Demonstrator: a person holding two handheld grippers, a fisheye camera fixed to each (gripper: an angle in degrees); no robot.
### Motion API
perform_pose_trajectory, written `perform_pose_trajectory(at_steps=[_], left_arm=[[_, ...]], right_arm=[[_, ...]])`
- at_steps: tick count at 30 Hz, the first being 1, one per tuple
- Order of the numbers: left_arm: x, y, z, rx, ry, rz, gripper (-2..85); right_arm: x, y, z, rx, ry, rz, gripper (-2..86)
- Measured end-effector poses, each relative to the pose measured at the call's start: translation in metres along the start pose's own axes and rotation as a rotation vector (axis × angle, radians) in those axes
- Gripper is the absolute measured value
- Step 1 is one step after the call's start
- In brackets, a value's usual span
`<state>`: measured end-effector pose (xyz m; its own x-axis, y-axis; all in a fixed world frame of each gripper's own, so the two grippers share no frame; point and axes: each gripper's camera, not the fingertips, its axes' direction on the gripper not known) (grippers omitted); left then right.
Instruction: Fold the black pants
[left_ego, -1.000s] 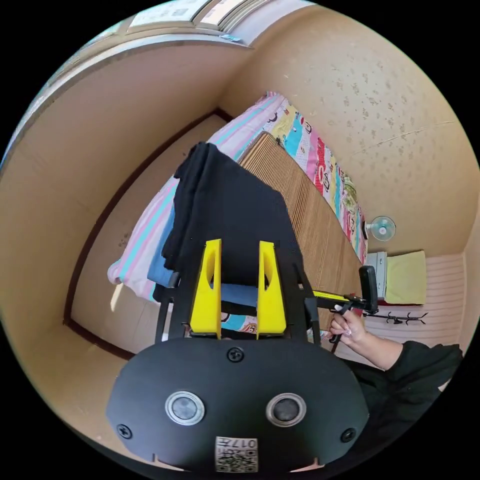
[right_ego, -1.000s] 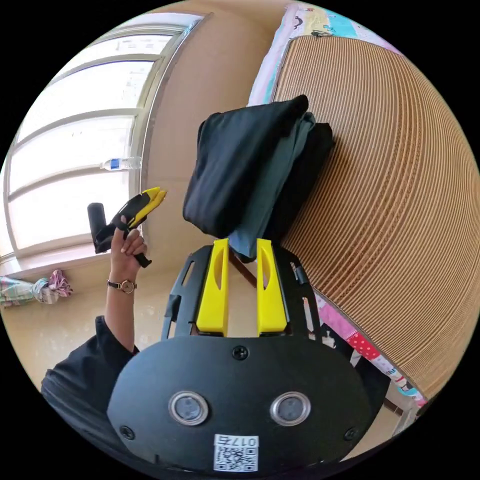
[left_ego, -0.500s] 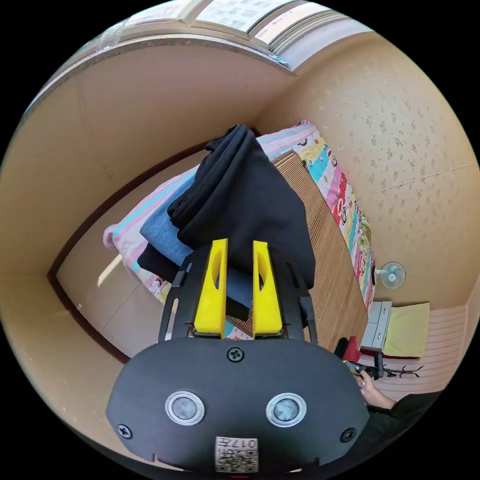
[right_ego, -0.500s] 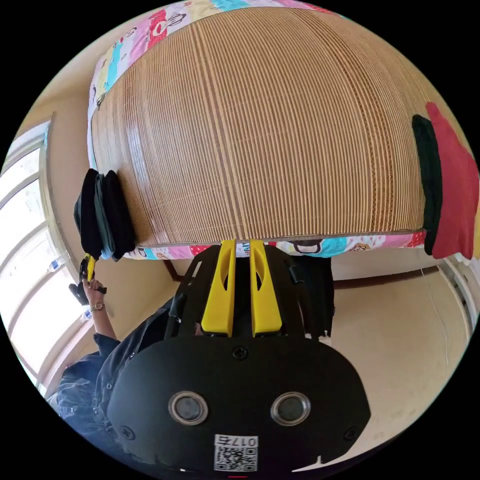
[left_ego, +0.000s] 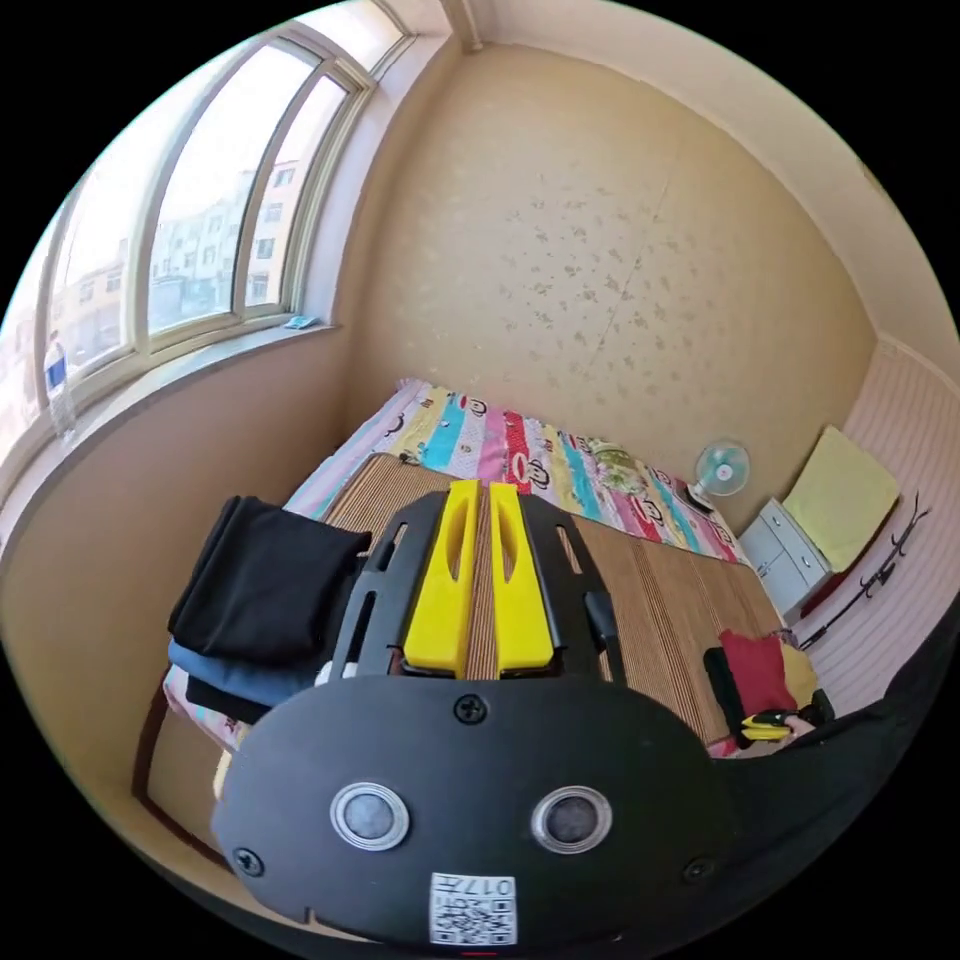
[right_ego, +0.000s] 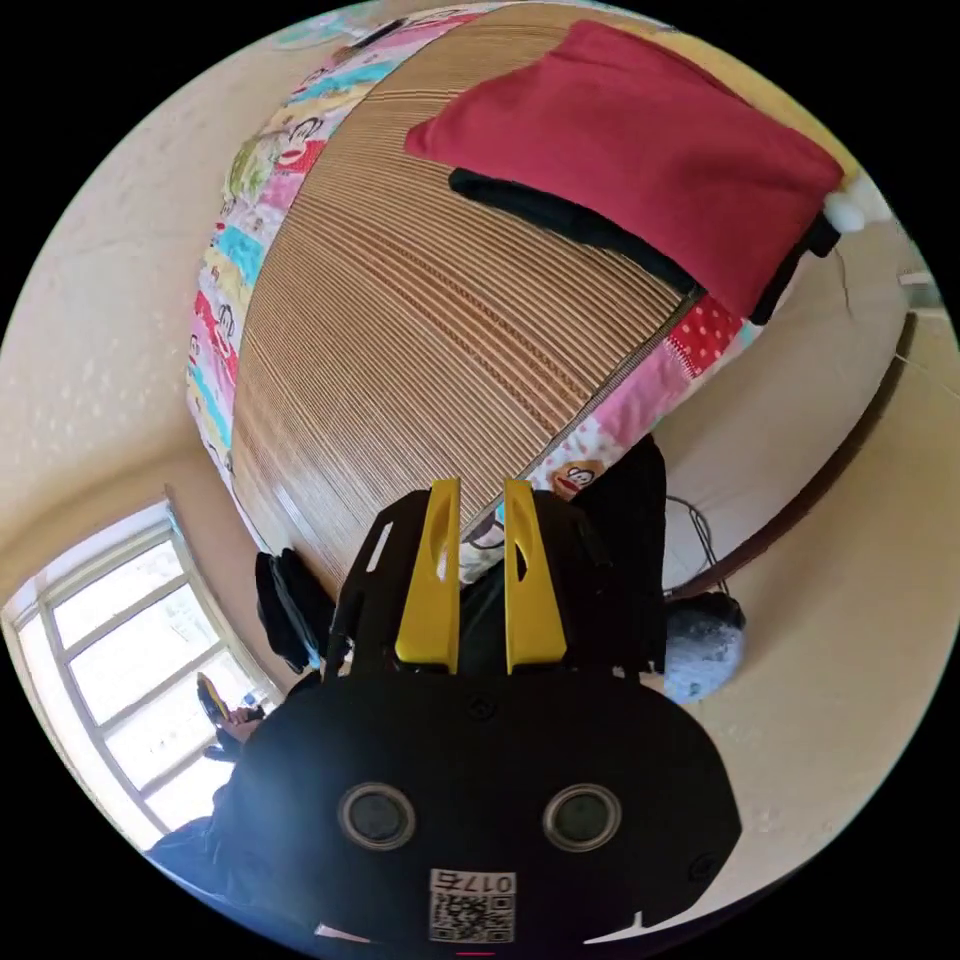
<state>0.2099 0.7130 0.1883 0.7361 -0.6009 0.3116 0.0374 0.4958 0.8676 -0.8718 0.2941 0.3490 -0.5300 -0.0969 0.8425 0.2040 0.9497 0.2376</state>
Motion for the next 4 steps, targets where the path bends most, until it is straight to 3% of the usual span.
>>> perform_pose_trajectory(at_steps=[4], left_arm=[[0.081,0.018,0.008,0.041,0.119,0.087,0.1]], right_arm=[[0.046,-0.008,-0.036,0.153,-0.204,0.154,7.2]])
